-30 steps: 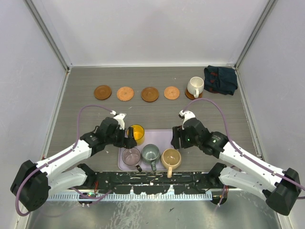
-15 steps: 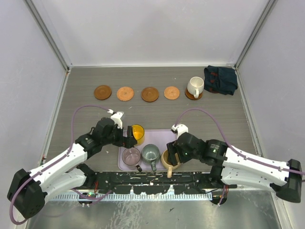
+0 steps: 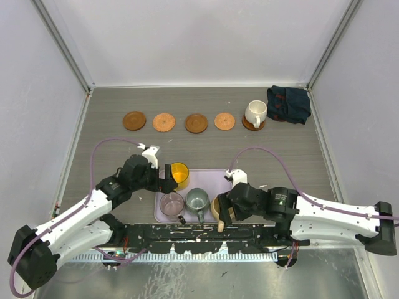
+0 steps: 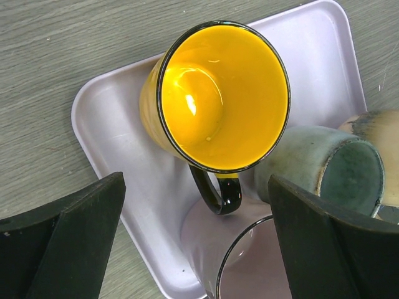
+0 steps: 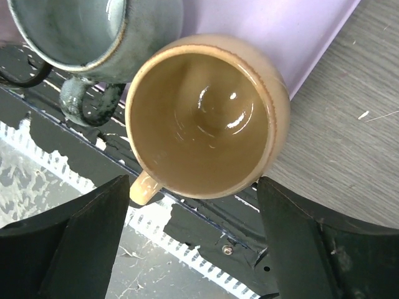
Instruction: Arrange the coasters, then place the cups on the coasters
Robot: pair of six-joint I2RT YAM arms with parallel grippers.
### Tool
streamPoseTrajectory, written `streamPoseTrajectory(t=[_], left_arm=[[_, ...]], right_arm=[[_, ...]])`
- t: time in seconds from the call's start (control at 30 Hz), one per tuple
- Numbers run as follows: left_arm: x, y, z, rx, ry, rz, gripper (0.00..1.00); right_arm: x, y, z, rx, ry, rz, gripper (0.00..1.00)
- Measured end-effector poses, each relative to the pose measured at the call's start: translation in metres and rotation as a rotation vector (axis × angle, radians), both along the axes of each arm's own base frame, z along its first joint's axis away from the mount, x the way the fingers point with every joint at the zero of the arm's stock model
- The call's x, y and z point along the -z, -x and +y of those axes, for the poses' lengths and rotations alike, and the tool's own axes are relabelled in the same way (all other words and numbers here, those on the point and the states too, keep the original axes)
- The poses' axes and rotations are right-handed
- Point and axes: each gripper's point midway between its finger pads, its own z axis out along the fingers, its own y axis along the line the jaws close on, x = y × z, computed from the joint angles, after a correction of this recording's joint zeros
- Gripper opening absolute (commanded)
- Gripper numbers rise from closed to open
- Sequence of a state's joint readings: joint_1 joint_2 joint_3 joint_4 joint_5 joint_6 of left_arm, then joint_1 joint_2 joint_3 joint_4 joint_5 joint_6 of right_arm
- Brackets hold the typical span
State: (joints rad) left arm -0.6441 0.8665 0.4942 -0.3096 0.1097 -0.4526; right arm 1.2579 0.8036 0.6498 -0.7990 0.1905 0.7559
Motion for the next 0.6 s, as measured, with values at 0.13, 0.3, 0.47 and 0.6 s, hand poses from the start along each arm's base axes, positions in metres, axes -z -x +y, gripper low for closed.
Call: streamPoseTrajectory(t=[0.13, 0.3, 0.47, 0.6], left_arm=[[0.000, 0.001, 0.002, -0.009, -0.001, -0.004, 0.98], [-0.001, 0.002, 0.005, -0.017, -0.001, -0.014, 0.98], [0.003, 0.004, 0.007, -0.018, -0.007, -0.007, 0.98], [0.005, 0.004, 0.008, -0.020, -0.012, -0.004, 0.98]], right_arm=[[0.012, 0.006, 0.000, -0.003, 0.037, 0.023, 0.90], [0.024, 0.012, 0.002, -0.012, 0.101, 0.025, 0.90], [0.035, 0.021, 0.004, -0.017, 0.171, 0.016, 0.82], [0.040, 0.023, -0.001, 0.016, 0.210, 0.014, 0.73]])
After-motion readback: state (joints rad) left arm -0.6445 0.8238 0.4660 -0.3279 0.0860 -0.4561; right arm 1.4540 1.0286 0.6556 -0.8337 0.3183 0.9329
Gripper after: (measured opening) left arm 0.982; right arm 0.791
